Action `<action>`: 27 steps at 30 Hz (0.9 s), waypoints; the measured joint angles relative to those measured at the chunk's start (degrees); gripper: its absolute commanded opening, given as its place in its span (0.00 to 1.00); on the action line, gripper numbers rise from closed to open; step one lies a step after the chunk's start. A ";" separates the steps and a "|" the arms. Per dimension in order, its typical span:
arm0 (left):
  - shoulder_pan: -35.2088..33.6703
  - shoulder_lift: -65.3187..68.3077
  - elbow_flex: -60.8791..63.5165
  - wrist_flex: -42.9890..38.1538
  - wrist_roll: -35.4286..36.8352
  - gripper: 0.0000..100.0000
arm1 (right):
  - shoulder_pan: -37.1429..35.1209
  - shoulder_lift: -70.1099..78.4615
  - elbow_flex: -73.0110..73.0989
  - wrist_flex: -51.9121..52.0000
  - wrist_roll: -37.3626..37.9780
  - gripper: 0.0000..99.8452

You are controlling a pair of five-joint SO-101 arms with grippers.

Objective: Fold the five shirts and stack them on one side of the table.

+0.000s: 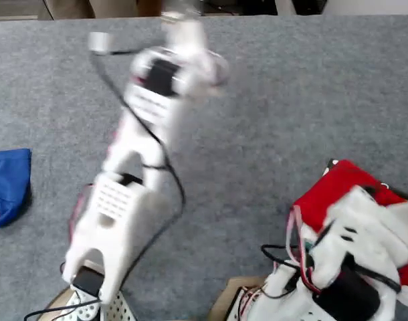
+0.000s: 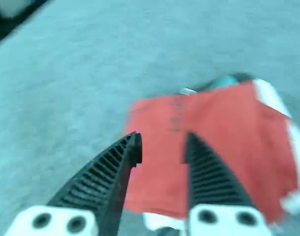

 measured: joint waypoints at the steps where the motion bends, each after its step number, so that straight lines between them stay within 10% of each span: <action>1: -3.87 0.00 0.26 0.00 -1.14 0.14 | -3.25 0.00 0.88 -1.76 -0.70 0.01; 16: -63.56 -4.22 20.57 0.00 -23.30 0.18 | -42.29 20.57 5.71 -11.60 -2.81 0.06; 27: -79.65 -1.05 30.24 0.00 -31.03 0.18 | -56.70 47.38 -8.62 -11.60 -5.80 0.05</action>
